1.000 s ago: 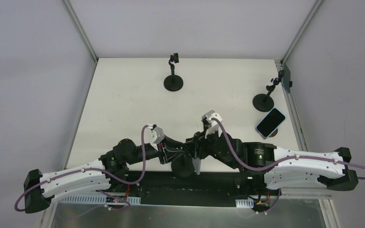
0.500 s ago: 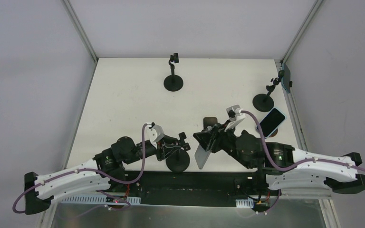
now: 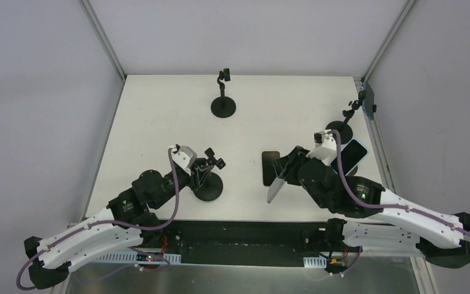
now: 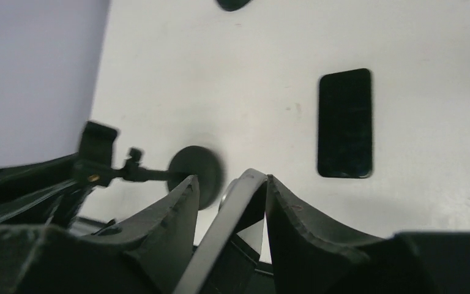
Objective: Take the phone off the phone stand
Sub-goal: Place the phone at the center of the board.
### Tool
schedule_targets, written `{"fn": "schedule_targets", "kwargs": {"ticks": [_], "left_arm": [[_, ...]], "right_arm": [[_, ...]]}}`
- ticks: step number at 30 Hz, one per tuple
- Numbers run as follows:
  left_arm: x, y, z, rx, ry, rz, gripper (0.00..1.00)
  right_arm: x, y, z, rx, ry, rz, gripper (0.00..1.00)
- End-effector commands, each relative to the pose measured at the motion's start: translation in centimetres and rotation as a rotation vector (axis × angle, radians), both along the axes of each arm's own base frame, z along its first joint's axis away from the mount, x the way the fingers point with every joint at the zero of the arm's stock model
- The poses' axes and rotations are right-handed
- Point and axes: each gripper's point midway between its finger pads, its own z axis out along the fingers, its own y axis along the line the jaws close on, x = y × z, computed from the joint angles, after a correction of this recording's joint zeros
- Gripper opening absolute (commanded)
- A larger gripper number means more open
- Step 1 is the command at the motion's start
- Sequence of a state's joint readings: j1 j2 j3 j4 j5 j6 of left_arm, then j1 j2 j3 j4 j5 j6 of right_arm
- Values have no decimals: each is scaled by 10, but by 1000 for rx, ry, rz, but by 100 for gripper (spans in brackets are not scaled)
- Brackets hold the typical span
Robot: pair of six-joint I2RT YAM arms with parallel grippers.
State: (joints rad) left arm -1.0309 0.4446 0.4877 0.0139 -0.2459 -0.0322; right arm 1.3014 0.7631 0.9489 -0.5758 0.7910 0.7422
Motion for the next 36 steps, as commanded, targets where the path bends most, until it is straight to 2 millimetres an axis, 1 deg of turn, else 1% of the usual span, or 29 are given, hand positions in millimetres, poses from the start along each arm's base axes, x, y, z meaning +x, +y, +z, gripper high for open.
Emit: {"fn": "schedule_targets", "kwargs": {"ticks": [1, 5, 9, 11, 13, 16, 20, 24, 27, 32, 36], "left_arm": [[6, 20, 65, -124, -124, 62, 0], [4, 30, 60, -108, -123, 80, 0], [1, 39, 53, -89, -115, 96, 0], [-1, 44, 49, -71, -113, 105, 0], [-2, 49, 47, -59, -113, 111, 0], [-3, 55, 43, -33, -115, 120, 0], [-5, 64, 41, -18, -123, 137, 0], [-9, 73, 41, -43, -140, 149, 0], [-11, 73, 39, -52, -140, 143, 0], [-11, 70, 36, -53, -132, 131, 0], [-11, 69, 36, -50, -129, 128, 0]], "right_arm": [[10, -15, -18, -25, 178, -115, 0], [20, -11, -48, -162, 299, -118, 0], [35, -4, -70, -326, 371, -111, 0], [43, 3, -81, -395, 401, -93, 0], [51, 14, -88, -445, 419, -58, 0], [66, 34, -103, -523, 456, -11, 0], [83, 58, -124, -585, 503, 32, 0], [99, 76, -142, -631, 526, 44, 0], [108, 86, -151, -650, 552, 50, 0], [114, 85, -164, -732, 594, 29, 0], [114, 77, -178, -779, 634, 15, 0]]}}
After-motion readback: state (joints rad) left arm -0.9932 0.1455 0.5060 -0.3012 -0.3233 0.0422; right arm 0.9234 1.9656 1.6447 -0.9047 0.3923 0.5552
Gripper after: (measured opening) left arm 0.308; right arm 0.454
